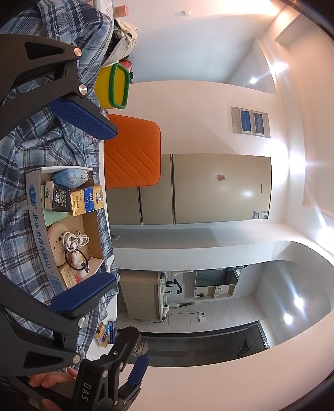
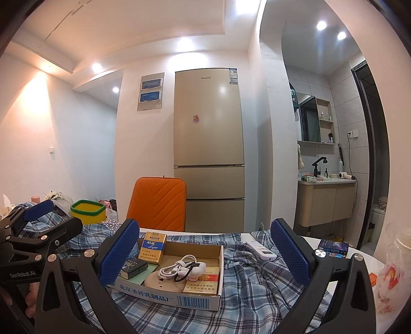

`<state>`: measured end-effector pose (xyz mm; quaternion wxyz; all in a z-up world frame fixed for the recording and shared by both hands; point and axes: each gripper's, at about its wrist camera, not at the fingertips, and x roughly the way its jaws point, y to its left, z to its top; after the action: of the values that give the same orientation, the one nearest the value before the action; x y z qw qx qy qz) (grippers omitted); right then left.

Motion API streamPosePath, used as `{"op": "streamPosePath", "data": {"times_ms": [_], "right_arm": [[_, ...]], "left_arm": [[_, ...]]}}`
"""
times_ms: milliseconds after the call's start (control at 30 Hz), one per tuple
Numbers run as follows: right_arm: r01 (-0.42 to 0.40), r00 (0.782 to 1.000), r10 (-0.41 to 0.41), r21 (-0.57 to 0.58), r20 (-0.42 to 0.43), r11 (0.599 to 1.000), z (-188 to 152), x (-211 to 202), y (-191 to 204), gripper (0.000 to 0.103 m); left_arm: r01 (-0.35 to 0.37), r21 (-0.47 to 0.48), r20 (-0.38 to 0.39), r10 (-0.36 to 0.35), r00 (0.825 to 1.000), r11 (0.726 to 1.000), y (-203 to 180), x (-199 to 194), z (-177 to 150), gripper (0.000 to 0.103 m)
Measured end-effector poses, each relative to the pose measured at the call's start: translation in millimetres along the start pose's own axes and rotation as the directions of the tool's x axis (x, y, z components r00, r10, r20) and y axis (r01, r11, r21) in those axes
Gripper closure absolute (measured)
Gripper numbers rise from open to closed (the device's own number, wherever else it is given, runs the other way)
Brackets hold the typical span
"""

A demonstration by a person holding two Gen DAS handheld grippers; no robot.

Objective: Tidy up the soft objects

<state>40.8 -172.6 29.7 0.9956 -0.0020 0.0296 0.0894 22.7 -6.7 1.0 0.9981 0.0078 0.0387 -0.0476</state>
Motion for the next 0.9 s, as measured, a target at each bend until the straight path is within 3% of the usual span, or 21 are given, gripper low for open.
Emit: {"op": "streamPosePath", "data": {"times_ms": [900], "right_arm": [[0.000,1.000,0.000,0.001,-0.001,1.000,0.9,0.0,-0.4,0.000]], "left_arm": [[-0.008,-0.001,-0.025,0.008,1.000,1.000,4.9,3.9,1.0,0.000]]}}
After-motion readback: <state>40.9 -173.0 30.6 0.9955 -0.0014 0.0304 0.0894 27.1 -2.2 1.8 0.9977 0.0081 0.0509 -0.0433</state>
